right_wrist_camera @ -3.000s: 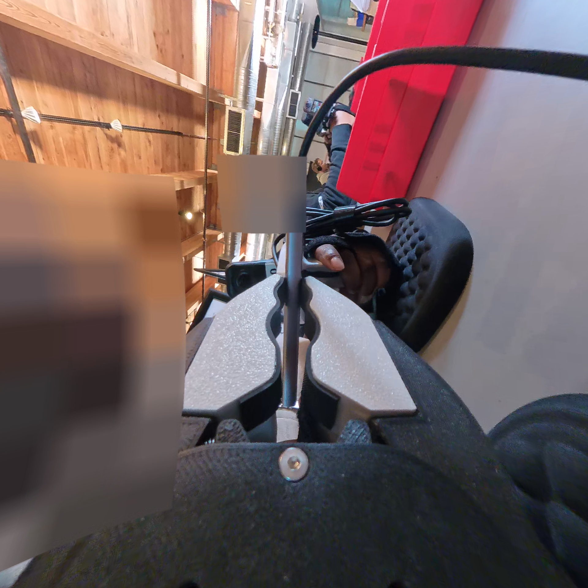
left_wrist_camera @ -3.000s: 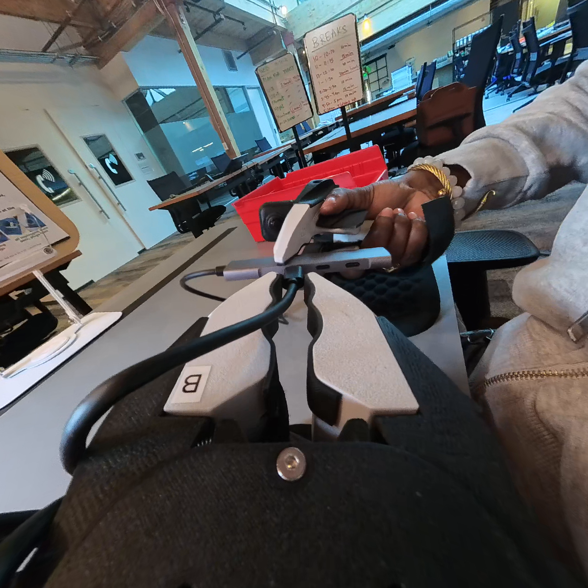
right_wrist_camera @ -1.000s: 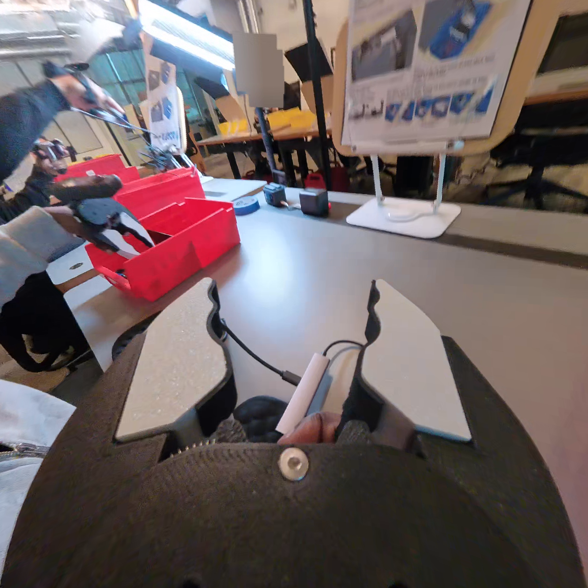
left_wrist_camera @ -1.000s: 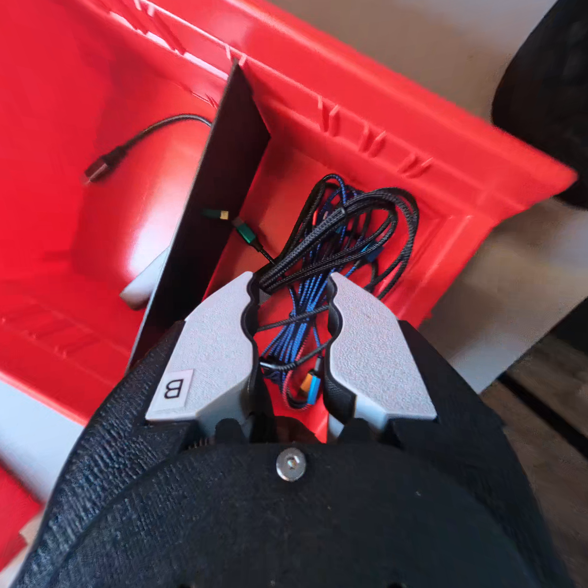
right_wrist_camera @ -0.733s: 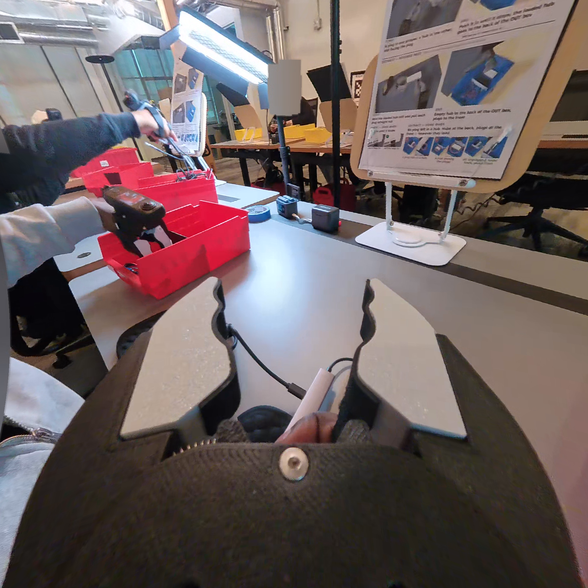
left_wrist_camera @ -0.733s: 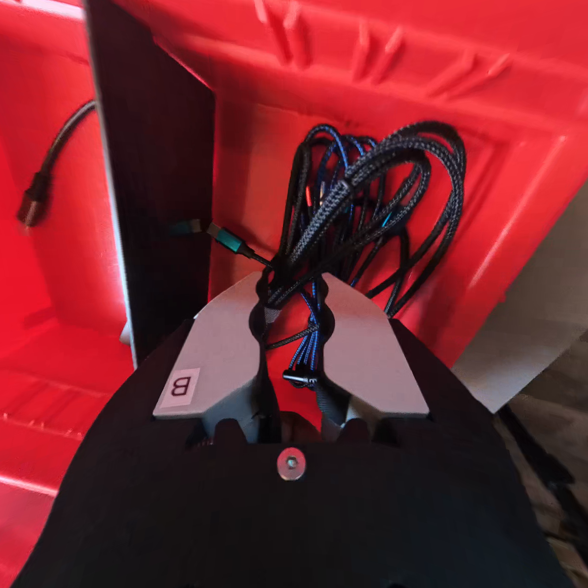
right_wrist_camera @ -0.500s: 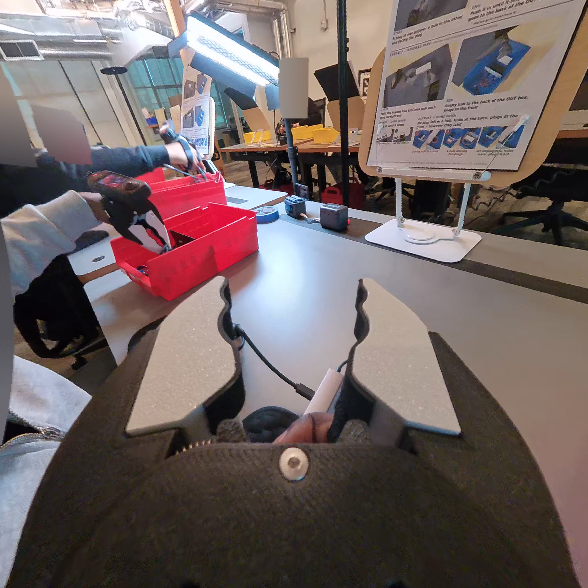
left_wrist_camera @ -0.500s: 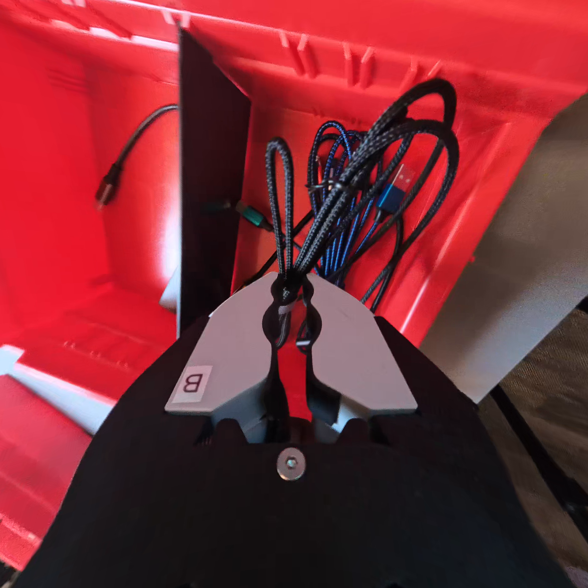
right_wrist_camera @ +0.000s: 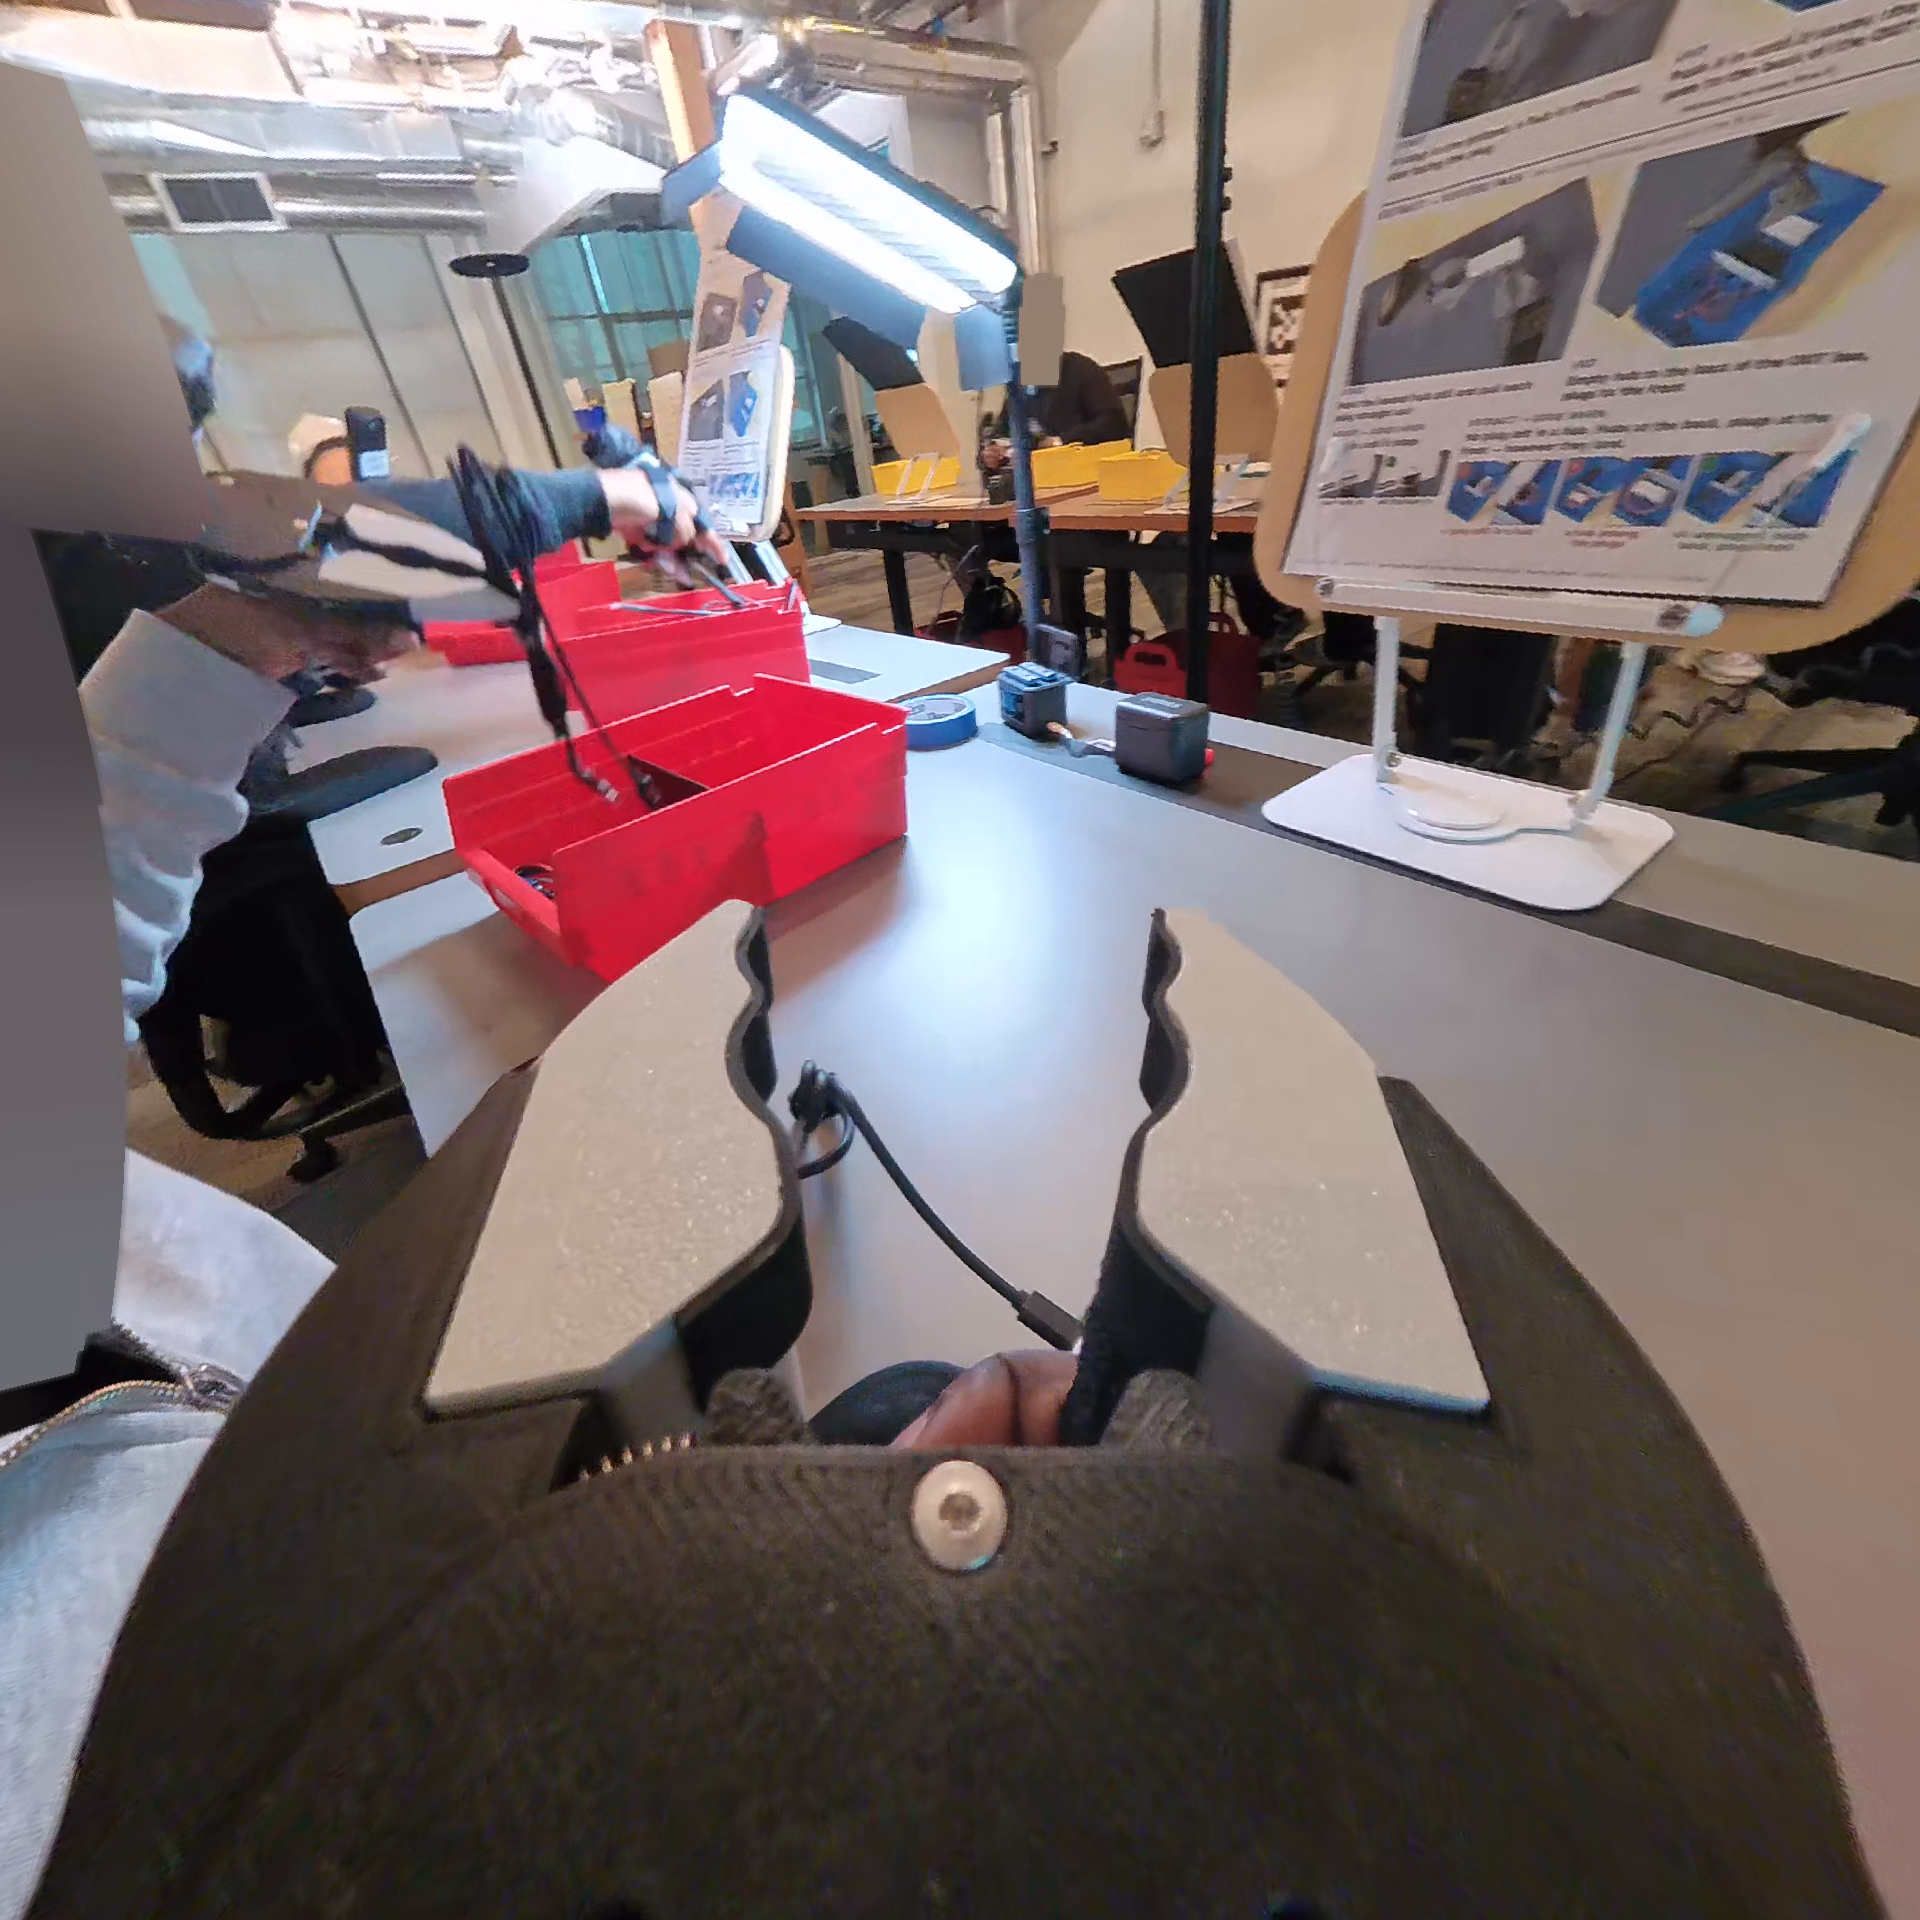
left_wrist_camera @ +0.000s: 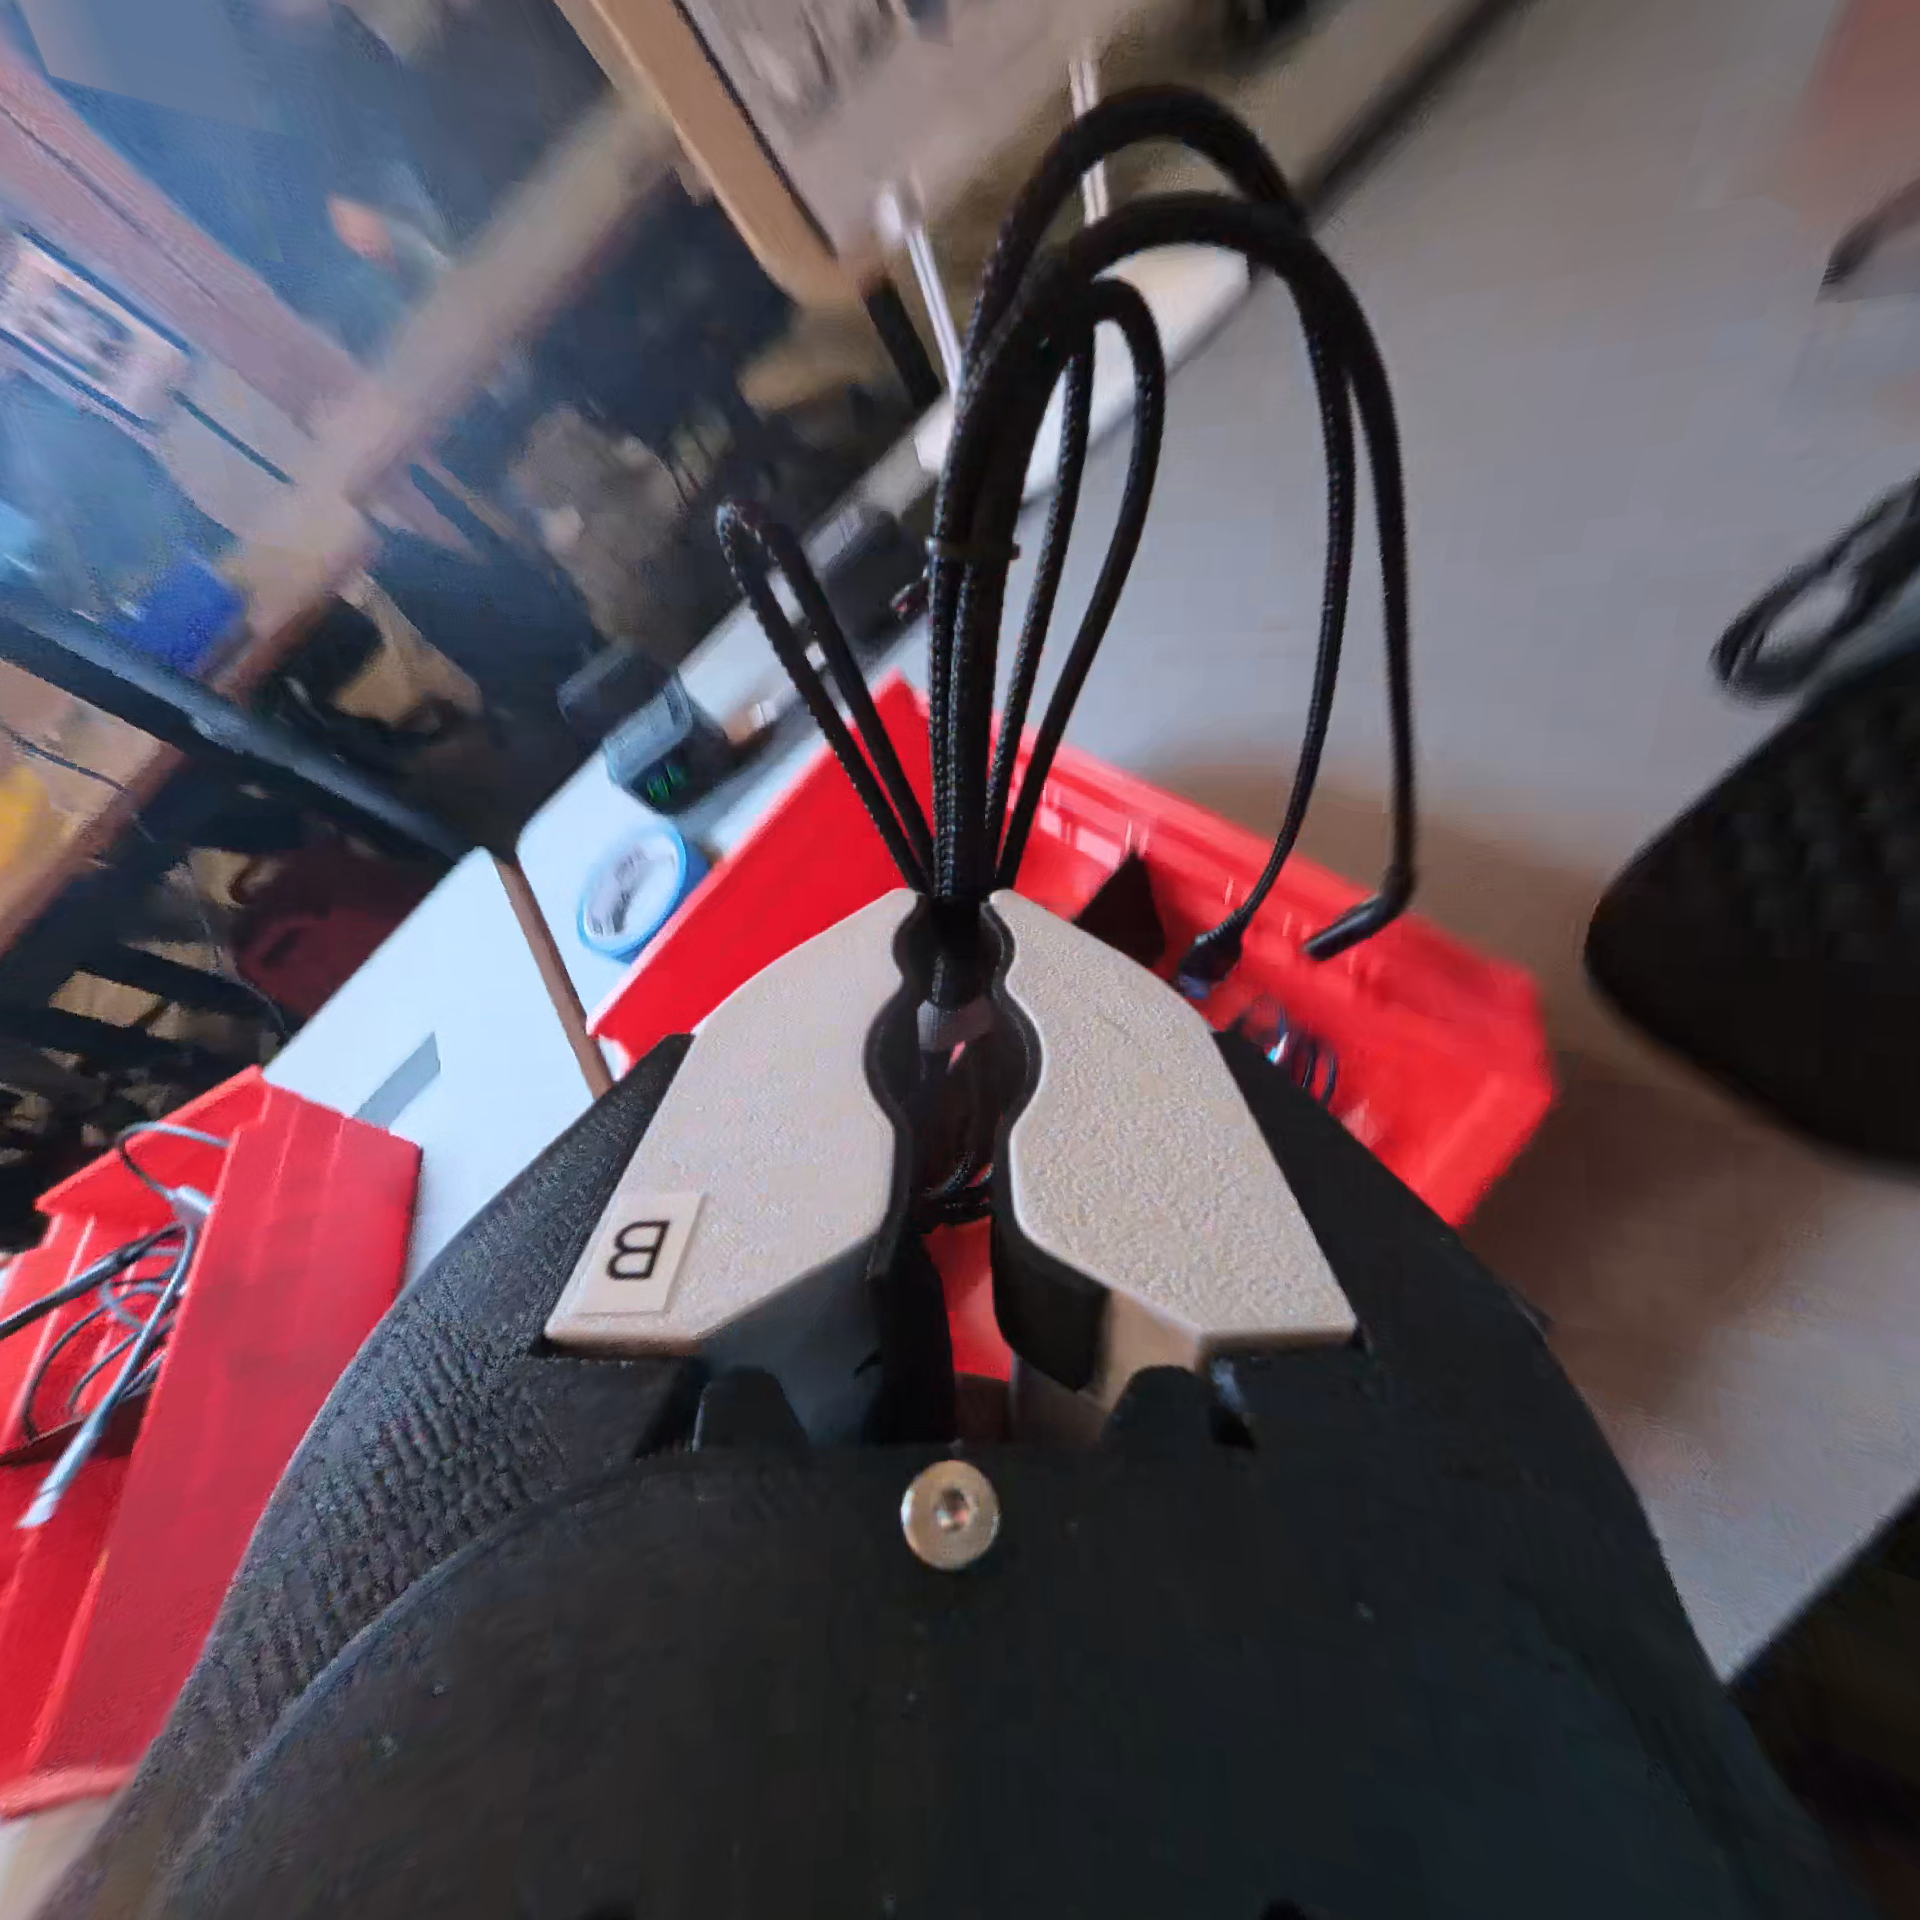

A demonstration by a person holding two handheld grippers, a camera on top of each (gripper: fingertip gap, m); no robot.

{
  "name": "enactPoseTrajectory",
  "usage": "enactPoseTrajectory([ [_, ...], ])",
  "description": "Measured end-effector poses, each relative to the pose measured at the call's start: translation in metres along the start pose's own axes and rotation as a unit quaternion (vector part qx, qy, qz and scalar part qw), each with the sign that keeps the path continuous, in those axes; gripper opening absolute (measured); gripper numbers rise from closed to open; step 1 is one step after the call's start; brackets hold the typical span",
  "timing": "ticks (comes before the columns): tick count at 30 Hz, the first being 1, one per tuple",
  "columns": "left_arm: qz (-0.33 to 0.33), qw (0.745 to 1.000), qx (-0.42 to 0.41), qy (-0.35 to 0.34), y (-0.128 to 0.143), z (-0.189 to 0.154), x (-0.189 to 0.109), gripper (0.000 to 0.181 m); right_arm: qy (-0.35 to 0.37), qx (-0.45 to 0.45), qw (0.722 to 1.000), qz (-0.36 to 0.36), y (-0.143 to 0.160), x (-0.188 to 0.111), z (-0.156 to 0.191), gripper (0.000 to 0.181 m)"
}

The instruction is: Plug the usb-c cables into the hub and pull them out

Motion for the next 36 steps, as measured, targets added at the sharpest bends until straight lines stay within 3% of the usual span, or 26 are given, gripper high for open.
enactPoseTrajectory([
  [3,-0.097,0.994,-0.034,-0.04,-0.033,-0.019,-0.006,0.007,-0.026,-0.008,1.0,0.005,0.006,0.01,0.01,0.069],
  [7,-0.227,0.969,-0.088,-0.046,-0.082,-0.05,-0.01,0.007,-0.066,-0.033,0.997,-0.006,0.009,0.022,0.03,0.07],
  [13,-0.375,0.9,-0.212,0.06,-0.124,-0.12,0.021,0.008,-0.117,-0.096,0.988,-0.02,0.029,0.04,0.062,0.073],
  [18,-0.395,0.844,-0.331,0.145,-0.122,-0.176,0.071,0.008,-0.171,-0.11,0.979,-0.007,0.051,0.051,0.083,0.079],
  [22,-0.398,0.789,-0.424,0.198,-0.112,-0.201,0.099,0.007,-0.155,-0.116,0.981,-0.013,0.063,0.056,0.081,0.072],
  [25,-0.401,0.759,-0.467,0.215,-0.104,-0.208,0.107,0.008,-0.145,-0.122,0.982,-0.021,0.068,0.057,0.078,0.059],
  [36,-0.429,0.669,-0.537,0.283,-0.086,-0.218,0.111,0.008,-0.138,-0.135,0.979,-0.057,0.073,0.057,0.084,0.04],
])
Point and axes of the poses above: each gripper's, where its closed fingertips meet, x out along the fingers, y out of its underside, z = x × y across the jaws, the point moved 6 cm from there along -x, back along the fingers, and after that the axes turned 4 degrees about -z, right-handed, at the moved point
